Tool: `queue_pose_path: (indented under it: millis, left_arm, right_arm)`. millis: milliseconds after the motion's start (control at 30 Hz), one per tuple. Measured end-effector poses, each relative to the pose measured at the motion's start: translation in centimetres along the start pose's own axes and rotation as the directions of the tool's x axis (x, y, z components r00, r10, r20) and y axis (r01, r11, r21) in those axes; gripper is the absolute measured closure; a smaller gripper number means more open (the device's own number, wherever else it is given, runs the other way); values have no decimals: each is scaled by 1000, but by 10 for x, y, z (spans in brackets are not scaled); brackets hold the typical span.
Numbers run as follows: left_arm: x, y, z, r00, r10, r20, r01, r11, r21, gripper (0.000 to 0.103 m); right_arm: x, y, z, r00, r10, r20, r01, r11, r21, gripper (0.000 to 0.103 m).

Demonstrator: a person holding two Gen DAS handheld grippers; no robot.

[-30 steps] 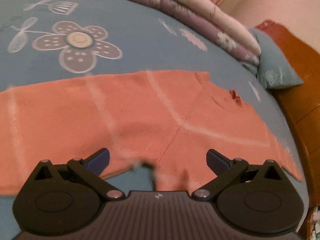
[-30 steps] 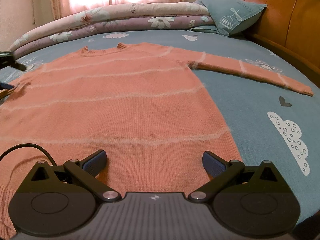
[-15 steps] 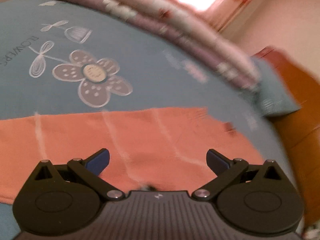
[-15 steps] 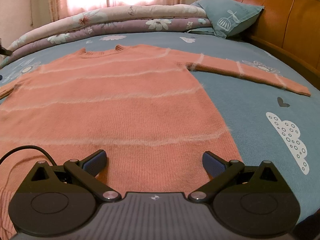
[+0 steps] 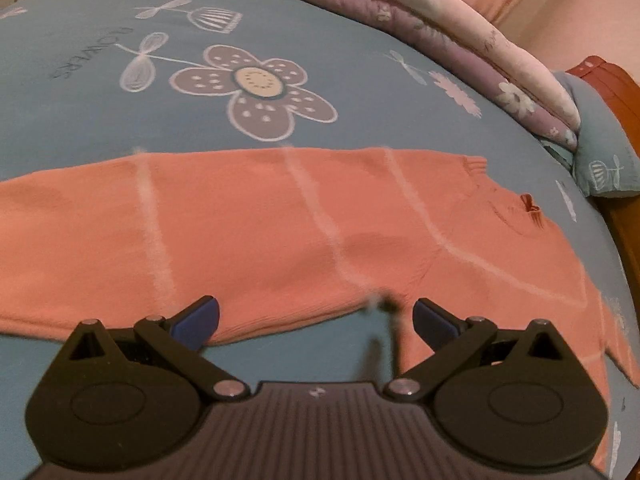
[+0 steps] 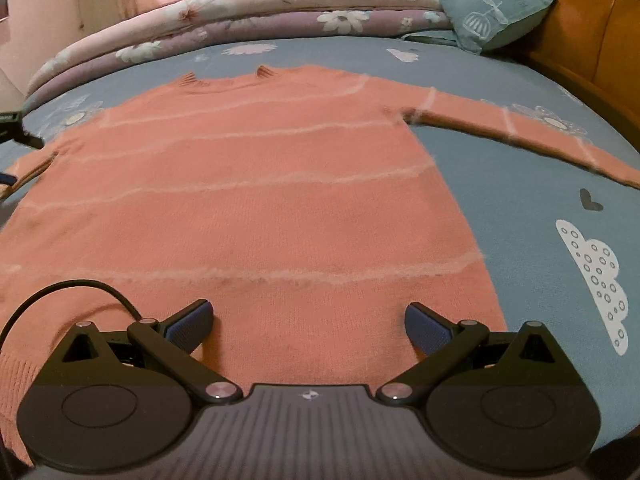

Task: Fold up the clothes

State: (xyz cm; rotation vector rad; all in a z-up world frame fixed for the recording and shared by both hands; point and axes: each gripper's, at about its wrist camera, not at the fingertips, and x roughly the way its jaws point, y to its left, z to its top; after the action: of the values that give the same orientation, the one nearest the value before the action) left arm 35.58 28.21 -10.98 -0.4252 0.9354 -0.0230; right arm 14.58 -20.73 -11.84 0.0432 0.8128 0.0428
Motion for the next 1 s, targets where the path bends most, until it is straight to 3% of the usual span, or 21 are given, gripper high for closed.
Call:
queue_pose_path:
  millis: [100, 200, 267, 333, 400, 467, 633, 833, 1000]
  left_arm:
    - [-8, 6, -5, 1000, -10, -4, 10, 1000, -24, 1]
    - [-8, 10, -14, 994, 88, -69, -91, 995, -46, 1]
    - [-25, 6, -21, 996, 93, 17, -93, 996, 0, 2]
    - [-49, 0, -25, 995, 24, 97, -27, 999, 25, 1]
    - [-67, -4, -25, 991, -52, 125, 47, 998, 39, 1]
    - [-76, -10, -23, 993, -51, 109, 45, 998, 53, 1]
    - [-82, -28, -31, 994, 27, 102, -43, 987, 157, 1]
    - [-85, -43, -52, 997, 64, 40, -72, 972, 223, 1]
    - [-99, -70, -64, 994, 105, 22, -107, 962, 250, 1]
  right_arm:
    - [1, 2, 0, 1000, -18, -9, 18, 1000, -22, 0]
    - [-1, 4, -1, 1000, -19, -8, 19, 999, -48, 0]
    - [-8, 2, 3, 1000, -3, 15, 3, 999, -38, 0]
    - [-7, 8, 7, 999, 27, 25, -25, 998, -61, 0]
    - [-1, 19, 10, 998, 60, 21, -57, 993, -104, 0]
    - [5, 31, 14, 996, 93, 15, -90, 985, -148, 0]
    - [21, 59, 23, 985, 173, -7, -169, 952, -253, 0]
    - [38, 91, 32, 964, 261, -44, -258, 894, -367, 0]
    - [20, 87, 27, 946, 317, -67, -317, 864, -391, 0]
